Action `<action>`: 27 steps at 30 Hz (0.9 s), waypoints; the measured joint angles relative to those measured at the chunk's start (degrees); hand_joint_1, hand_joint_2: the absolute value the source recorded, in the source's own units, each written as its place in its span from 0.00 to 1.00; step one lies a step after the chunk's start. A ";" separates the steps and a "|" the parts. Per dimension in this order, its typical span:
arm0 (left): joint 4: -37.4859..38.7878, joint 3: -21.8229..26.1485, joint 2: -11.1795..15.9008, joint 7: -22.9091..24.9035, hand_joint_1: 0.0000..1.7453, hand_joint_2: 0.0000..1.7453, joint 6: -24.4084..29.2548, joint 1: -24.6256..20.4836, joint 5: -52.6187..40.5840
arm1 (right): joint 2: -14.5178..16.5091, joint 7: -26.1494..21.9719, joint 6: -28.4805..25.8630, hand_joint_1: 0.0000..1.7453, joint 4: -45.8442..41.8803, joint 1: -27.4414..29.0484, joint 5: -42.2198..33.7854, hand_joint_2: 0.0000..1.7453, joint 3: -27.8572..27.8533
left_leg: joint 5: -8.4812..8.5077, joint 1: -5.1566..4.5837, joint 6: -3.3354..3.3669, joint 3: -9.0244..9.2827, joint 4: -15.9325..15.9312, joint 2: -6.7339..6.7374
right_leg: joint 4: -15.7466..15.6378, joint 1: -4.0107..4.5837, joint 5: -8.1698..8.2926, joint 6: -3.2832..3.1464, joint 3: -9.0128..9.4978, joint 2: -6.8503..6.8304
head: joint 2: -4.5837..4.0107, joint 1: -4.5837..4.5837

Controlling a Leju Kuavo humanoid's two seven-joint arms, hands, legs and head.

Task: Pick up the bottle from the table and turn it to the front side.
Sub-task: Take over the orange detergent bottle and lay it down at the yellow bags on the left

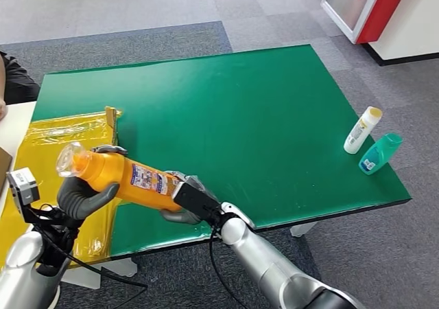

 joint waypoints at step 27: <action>-4.51 -2.19 -9.58 8.64 1.00 1.00 13.31 -2.24 -29.56 | -5.99 0.13 3.84 0.00 -23.30 13.35 1.06 1.00 -7.33 | -0.01 -0.01 0.01 -0.04 0.00 0.01 | -0.01 -0.02 0.02 0.01 -0.03 0.01 | 0.00 0.02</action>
